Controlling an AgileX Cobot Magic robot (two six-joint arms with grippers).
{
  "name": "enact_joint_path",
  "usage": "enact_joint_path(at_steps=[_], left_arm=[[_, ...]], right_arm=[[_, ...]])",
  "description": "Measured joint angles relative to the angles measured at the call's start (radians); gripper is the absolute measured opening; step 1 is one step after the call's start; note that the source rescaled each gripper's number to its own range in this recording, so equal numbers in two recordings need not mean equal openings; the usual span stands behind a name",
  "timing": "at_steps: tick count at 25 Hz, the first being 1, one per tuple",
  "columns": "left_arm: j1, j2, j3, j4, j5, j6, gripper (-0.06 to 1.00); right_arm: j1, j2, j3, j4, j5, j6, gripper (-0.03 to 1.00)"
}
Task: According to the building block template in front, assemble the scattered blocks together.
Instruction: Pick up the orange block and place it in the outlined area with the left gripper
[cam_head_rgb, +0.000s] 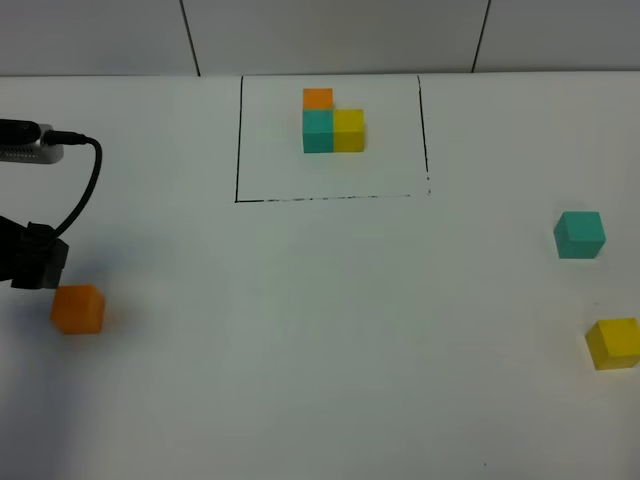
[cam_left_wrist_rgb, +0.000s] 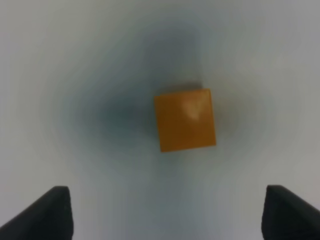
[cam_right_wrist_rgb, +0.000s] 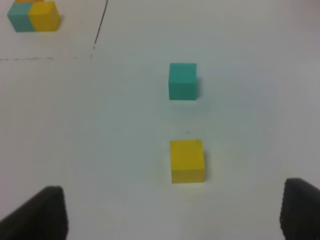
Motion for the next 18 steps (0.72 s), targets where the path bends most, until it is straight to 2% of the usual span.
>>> enact_joint_path(at_steps=[4, 18], left_arm=[[0.0, 0.053, 0.0, 0.0, -0.03, -0.042, 0.75], [0.0, 0.271, -0.001, -0.03, -0.136, -0.049, 0.75]], right_arm=[[0.0, 0.0, 0.0, 0.0, 0.0, 0.0, 0.73], [0.0, 0.0, 0.0, 0.0, 0.0, 0.001, 0.73]])
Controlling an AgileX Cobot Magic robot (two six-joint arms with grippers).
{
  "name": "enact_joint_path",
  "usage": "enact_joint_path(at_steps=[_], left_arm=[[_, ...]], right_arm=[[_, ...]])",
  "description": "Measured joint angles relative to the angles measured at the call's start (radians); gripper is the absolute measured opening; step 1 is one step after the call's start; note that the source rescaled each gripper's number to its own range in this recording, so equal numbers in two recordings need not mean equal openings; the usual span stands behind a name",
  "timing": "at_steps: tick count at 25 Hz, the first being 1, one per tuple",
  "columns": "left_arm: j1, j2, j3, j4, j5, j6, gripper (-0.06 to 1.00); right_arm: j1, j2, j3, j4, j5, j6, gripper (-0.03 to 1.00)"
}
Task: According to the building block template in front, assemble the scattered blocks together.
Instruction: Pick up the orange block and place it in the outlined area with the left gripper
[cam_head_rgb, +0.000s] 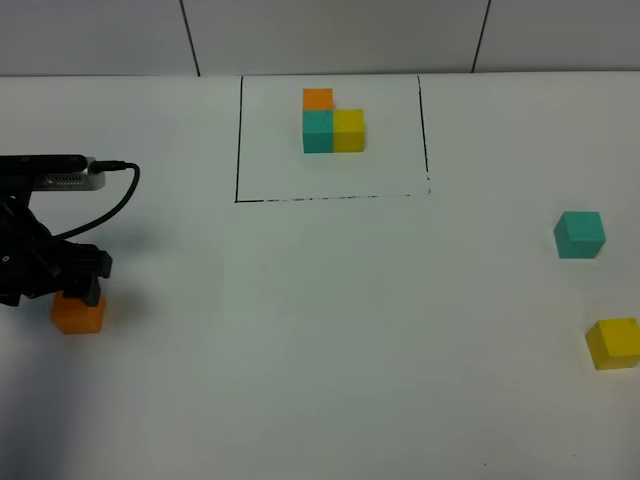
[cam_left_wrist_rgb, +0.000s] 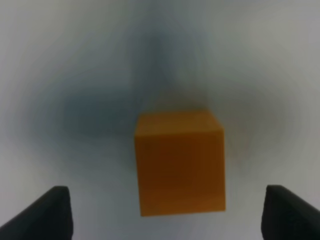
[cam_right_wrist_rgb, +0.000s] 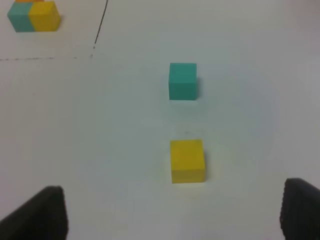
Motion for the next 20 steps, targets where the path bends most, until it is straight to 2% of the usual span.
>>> enact_joint_path(at_steps=[9, 13, 15, 17, 20], left_arm=[[0.0, 0.122, 0.0, -0.017, -0.054, 0.0, 0.75], [0.0, 0.159, 0.0, -0.019, -0.083, 0.0, 0.7], [0.0, 0.165, 0.0, -0.02, -0.1, 0.0, 0.6], [0.0, 0.165, 0.0, -0.021, -0.106, 0.0, 0.43], [0.0, 0.165, -0.002, -0.021, -0.105, 0.0, 0.0]], right_arm=[[0.0, 0.0, 0.0, 0.0, 0.0, 0.0, 0.73], [0.0, 0.0, 0.0, 0.0, 0.0, 0.0, 0.73], [0.0, 0.0, 0.0, 0.0, 0.0, 0.0, 0.73], [0.0, 0.0, 0.0, 0.0, 0.0, 0.0, 0.73], [0.0, 0.0, 0.0, 0.0, 0.0, 0.0, 0.73]])
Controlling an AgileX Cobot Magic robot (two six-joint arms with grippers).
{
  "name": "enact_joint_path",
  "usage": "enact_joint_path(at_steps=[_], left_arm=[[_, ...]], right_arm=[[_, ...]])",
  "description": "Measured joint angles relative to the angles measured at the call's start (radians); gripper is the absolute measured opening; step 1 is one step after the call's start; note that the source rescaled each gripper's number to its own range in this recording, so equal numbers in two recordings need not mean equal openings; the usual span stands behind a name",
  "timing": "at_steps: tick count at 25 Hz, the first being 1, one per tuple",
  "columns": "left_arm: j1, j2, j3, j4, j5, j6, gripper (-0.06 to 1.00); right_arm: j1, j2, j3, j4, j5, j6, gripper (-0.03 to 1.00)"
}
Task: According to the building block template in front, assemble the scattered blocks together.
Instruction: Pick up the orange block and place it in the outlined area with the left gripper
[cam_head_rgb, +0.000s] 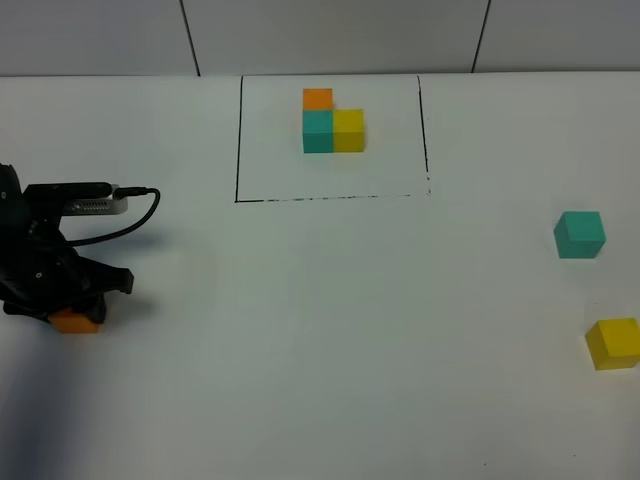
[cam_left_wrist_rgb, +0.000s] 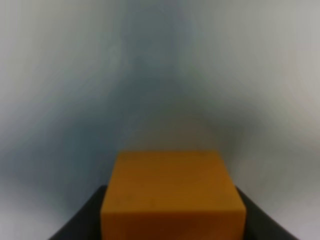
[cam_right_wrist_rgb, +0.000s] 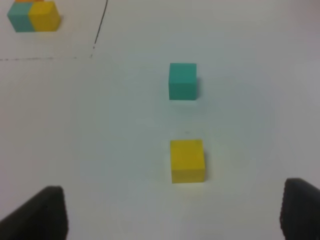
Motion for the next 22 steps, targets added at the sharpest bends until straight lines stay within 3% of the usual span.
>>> enact_joint_path(at_steps=[6, 13, 22], left_arm=[[-0.026, 0.0, -0.125, -0.012, 0.103, 0.049, 0.01], [-0.198, 0.022, -0.377, 0.051, 0.246, 0.44, 0.01], [-0.39, 0.363, -0.919, 0.119, 0.565, 0.728, 0.01]], right_arm=[[0.0, 0.0, 0.0, 0.0, 0.0, 0.0, 0.73], [0.0, 0.0, 0.0, 0.0, 0.0, 0.0, 0.73], [0.0, 0.0, 0.0, 0.0, 0.0, 0.0, 0.73]])
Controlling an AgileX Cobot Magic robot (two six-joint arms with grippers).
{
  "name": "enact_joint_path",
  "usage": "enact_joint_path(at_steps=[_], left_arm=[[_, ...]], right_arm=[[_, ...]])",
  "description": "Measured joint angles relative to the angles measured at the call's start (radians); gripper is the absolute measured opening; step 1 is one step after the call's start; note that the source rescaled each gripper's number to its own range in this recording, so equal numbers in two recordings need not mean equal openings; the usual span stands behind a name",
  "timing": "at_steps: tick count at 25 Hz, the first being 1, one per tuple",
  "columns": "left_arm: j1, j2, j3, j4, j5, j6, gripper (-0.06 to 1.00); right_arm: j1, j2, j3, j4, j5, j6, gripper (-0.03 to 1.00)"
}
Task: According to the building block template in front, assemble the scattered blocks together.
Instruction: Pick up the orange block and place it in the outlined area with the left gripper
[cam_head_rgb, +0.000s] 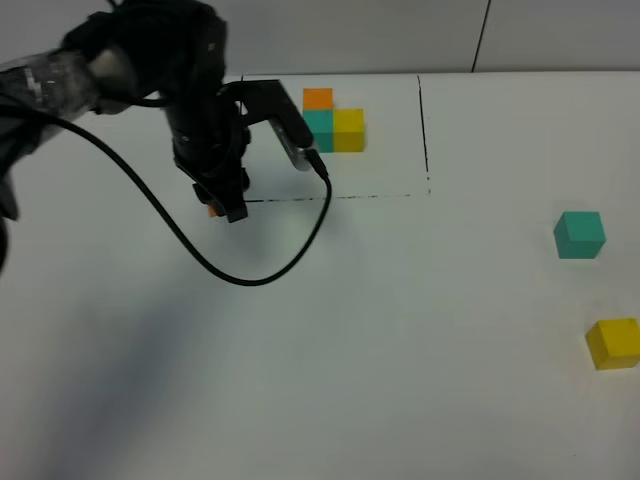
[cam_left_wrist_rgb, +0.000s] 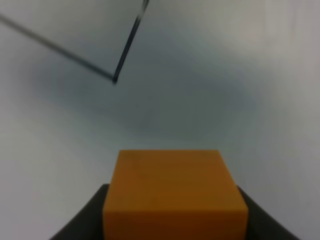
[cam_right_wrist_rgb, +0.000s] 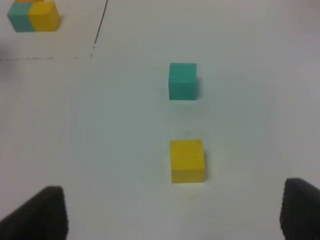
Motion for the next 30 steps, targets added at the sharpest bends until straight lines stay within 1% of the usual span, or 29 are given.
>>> enact_joint_path(at_steps=[2, 4, 6, 9, 13, 15, 24, 30], left_arm=[[-0.045, 0.09, -0.143, 0.007, 0.065, 0.046, 0.01], [-0.08, 0.167, -0.267, 0.006, 0.097, 0.081, 0.01], [-0.111, 0.234, -0.386, -0.001, 0.1, 0.103, 0.01], [-0.141, 0.311, -0.492, -0.023, 0.1, 0.129, 0.01], [-0.157, 0.345, -0.517, -0.061, 0.1, 0.181, 0.01], [-0.157, 0.354, -0.52, -0.08, 0.1, 0.192, 0.01], [-0.157, 0.371, -0.522, -0.096, 0.1, 0.205, 0.01], [-0.157, 0.407, -0.522, -0.134, 0.1, 0.21, 0.01]], right_arm=[[0.0, 0.0, 0.0, 0.0, 0.0, 0.0, 0.73], [0.0, 0.0, 0.0, 0.0, 0.0, 0.0, 0.73], [0.0, 0.0, 0.0, 0.0, 0.0, 0.0, 0.73], [0.0, 0.0, 0.0, 0.0, 0.0, 0.0, 0.73], [0.0, 0.0, 0.0, 0.0, 0.0, 0.0, 0.73], [0.0, 0.0, 0.0, 0.0, 0.0, 0.0, 0.73], [0.0, 0.0, 0.0, 0.0, 0.0, 0.0, 0.73], [0.0, 0.0, 0.0, 0.0, 0.0, 0.0, 0.73]])
